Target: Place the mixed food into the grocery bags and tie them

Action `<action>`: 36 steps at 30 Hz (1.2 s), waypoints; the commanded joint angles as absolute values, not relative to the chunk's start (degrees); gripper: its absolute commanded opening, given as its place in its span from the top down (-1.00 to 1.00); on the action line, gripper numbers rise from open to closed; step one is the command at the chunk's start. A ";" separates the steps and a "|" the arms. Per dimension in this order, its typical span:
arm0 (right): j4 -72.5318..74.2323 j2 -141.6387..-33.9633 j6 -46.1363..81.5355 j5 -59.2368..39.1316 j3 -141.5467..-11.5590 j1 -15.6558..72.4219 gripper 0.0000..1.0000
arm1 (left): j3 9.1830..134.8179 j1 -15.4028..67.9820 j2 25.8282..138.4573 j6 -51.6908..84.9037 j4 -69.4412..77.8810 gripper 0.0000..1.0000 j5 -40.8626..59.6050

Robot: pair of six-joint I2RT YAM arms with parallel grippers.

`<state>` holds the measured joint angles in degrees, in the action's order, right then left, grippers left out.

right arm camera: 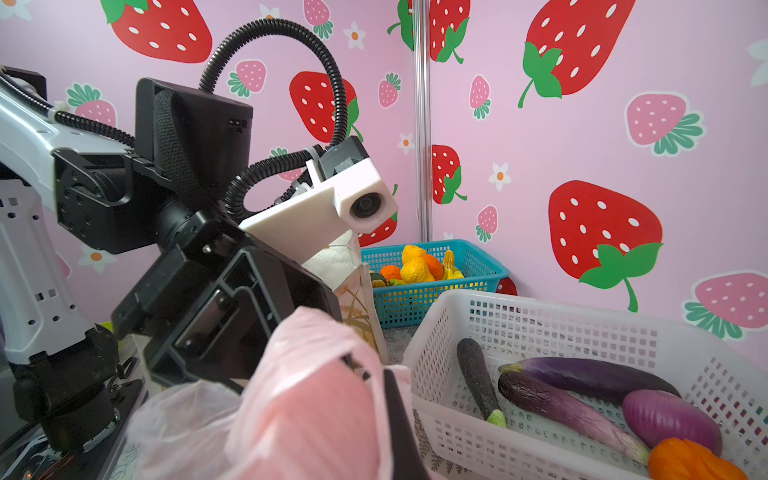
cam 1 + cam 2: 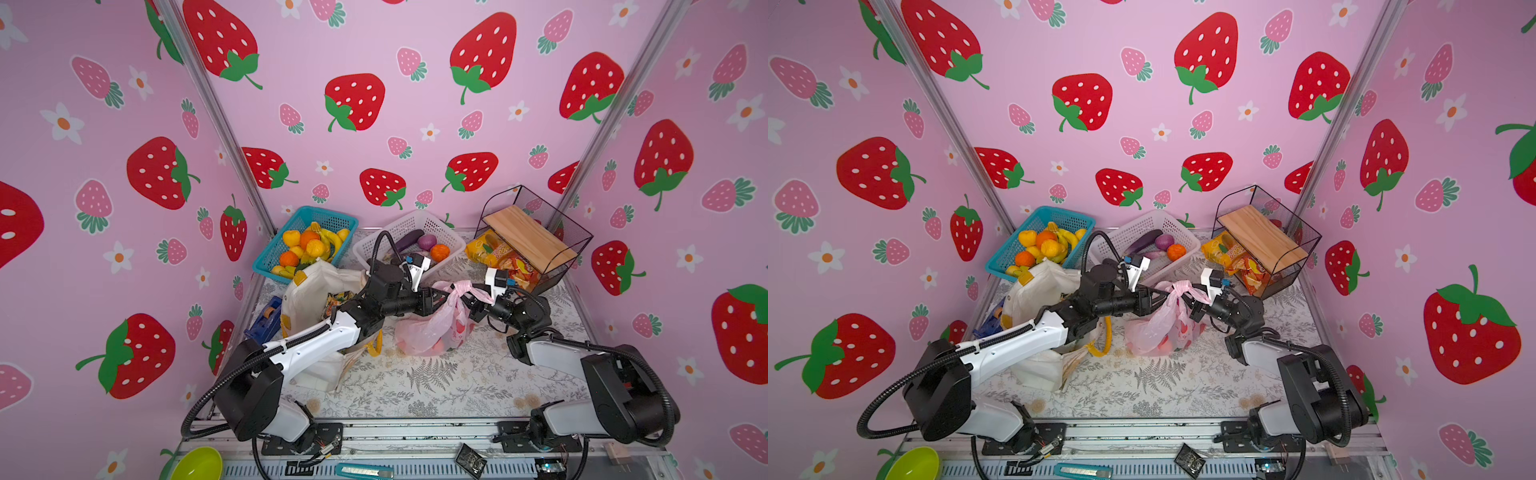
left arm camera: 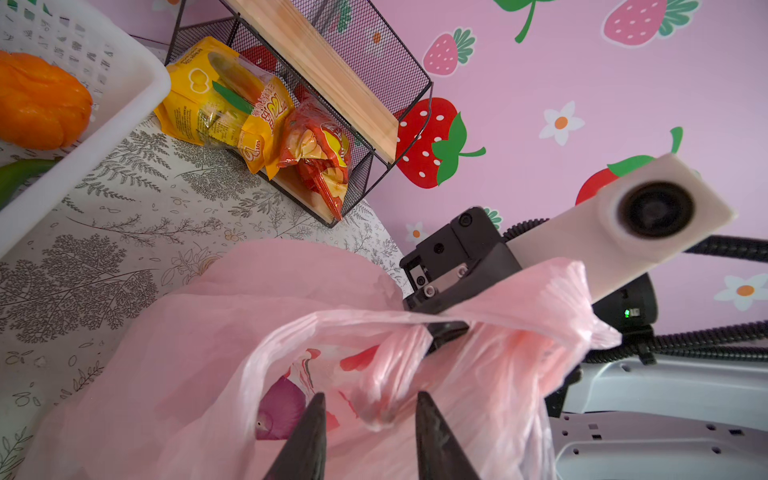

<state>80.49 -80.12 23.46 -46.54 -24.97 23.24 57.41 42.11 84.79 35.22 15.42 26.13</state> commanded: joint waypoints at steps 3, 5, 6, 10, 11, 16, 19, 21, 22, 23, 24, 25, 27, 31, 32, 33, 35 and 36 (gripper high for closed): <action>84.38 -79.01 23.03 -47.11 -25.10 23.53 1.00 | 60.98 41.89 86.15 35.30 17.93 0.33 27.79; 84.38 -79.14 22.95 -47.11 -25.04 23.55 1.00 | 61.20 41.85 86.39 34.60 18.02 0.36 27.71; 84.37 -79.25 22.95 -47.11 -25.02 23.55 1.00 | 61.26 41.81 86.37 34.32 18.07 0.38 27.56; 84.11 -79.29 22.63 -47.12 -24.96 23.64 1.00 | 61.36 41.80 86.33 32.85 17.97 0.54 26.80; 84.02 -79.28 22.54 -47.05 -24.96 23.64 1.00 | 61.35 41.67 86.31 32.49 17.85 0.61 26.64; 81.72 -78.85 20.91 -46.03 -24.99 23.64 1.00 | 59.39 41.60 84.86 31.01 19.03 1.00 25.61; 79.48 -78.19 19.33 -44.69 -24.96 23.62 1.00 | 57.90 41.50 83.53 29.96 19.32 1.00 24.32; 78.06 -77.84 18.43 -43.99 -25.05 23.66 1.00 | 57.02 41.49 82.56 29.11 19.34 1.00 23.41; 77.19 -77.58 17.93 -43.66 -25.11 23.60 1.00 | 56.62 41.40 82.13 28.72 19.27 1.00 22.74; 76.13 -77.33 17.31 -43.34 -25.29 23.62 1.00 | 56.22 41.40 81.60 28.27 19.20 1.00 21.92; 75.06 -77.07 16.84 -42.94 -25.43 23.63 0.96 | 55.88 41.46 81.25 28.10 19.17 1.00 21.28; 73.98 -76.76 16.26 -42.55 -25.52 23.56 0.90 | 55.50 41.42 80.83 27.85 19.17 1.00 20.63; 72.23 -76.11 15.27 -41.70 -25.49 23.55 0.78 | 55.03 41.46 80.43 27.64 19.08 1.00 19.71; 67.90 -73.66 13.02 -38.30 -25.20 23.47 0.46 | 54.70 41.37 80.85 27.55 19.05 1.00 19.22; 66.94 -72.83 12.54 -37.09 -24.72 23.47 0.40 | 54.55 41.30 80.94 27.63 19.01 1.00 18.93; 66.26 -72.07 12.12 -36.11 -24.30 23.47 0.34 | 54.34 41.35 80.95 27.65 19.05 1.00 18.69; 64.10 -70.39 11.42 -33.83 -23.60 23.47 0.19 | 54.15 41.27 81.03 27.63 19.14 1.00 18.46; 62.58 -69.67 10.88 -33.34 -23.47 23.43 0.14 | 54.14 41.33 80.95 27.62 19.18 1.00 18.45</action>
<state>66.35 -71.90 13.28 -37.28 -24.36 23.73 54.59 41.41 81.67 28.27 17.78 19.73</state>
